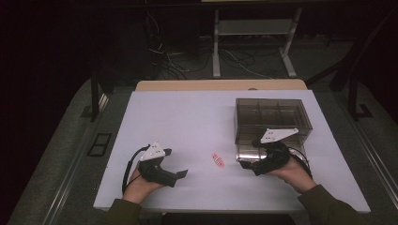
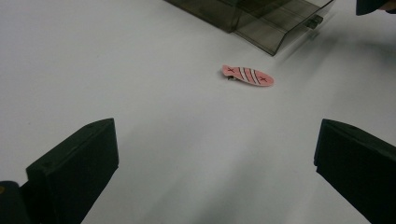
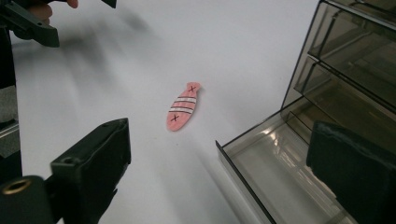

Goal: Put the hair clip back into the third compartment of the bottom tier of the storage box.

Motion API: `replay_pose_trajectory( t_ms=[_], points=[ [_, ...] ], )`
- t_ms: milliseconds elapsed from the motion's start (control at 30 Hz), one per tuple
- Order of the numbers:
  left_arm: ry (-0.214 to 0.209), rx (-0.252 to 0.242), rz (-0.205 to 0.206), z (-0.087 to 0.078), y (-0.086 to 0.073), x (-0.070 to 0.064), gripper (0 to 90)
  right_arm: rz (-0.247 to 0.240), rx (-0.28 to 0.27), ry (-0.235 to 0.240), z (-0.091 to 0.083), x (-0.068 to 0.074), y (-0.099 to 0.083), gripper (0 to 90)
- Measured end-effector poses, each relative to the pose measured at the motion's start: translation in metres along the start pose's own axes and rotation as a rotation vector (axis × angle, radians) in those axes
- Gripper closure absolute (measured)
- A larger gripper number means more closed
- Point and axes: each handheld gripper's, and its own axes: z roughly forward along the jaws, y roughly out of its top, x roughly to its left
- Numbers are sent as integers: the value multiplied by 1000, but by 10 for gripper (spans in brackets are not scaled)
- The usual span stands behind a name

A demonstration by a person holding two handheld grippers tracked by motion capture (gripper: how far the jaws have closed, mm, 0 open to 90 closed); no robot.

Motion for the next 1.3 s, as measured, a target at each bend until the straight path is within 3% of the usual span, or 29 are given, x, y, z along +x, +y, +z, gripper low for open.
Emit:
replay_pose_trajectory(
  t_ms=[33,400,767,1300],
  points=[
    [-1,-1,0,0,0,0,0,-10,-4,5,1,1,2,120],
    [-2,2,2,0,0,0,0,-15,9,5,10,2,12,155],
    [-2,4,4,-1,0,-2,0,-41,28,14,20,6,22,295],
    [-1,-2,4,-2,0,-3,0,-24,86,24,38,12,32,397]
  ],
)
